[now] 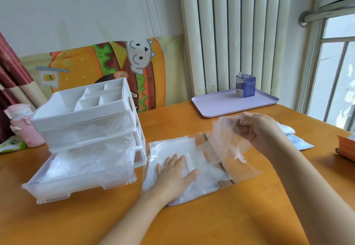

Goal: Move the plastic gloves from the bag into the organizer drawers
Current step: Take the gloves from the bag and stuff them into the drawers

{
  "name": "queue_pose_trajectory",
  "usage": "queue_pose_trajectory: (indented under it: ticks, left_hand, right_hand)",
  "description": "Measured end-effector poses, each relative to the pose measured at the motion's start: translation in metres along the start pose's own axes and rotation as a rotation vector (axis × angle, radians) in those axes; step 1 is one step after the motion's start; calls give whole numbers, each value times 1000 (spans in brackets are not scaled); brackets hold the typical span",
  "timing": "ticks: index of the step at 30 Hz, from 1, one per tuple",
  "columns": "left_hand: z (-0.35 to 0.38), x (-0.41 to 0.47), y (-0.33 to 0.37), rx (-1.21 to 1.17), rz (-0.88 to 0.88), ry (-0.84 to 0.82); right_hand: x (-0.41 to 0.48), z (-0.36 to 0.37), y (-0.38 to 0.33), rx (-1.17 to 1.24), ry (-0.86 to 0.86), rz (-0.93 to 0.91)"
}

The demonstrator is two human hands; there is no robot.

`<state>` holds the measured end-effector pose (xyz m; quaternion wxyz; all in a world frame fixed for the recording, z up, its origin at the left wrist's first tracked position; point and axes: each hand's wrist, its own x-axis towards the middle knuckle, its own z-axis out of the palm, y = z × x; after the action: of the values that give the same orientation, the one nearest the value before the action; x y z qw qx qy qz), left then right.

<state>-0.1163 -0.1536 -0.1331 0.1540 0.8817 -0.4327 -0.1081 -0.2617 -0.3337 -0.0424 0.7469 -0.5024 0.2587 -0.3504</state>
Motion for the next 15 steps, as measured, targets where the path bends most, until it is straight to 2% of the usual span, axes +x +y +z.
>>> queue_pose_trajectory:
  ticks: [1,3,6,11,15]
  left_hand:
    - [-3,-1,3,-98,22,35]
    - [-16,-4,13,-468,41,72]
    - [-35,-7,20,-998,101,-20]
    - [-37,-4,25,-1159,304,-202]
    - [-53,-7,20,-1363,335,-287]
  right_hand:
    - [-7,1,-6,114,-81,-30]
    - [-22,6,-15,335,-258,-22]
    - [-39,20,-20,458,-483,10]
    - [-44,25,-12,464,-649,142]
    - [-31,19,-4,534,-747,263]
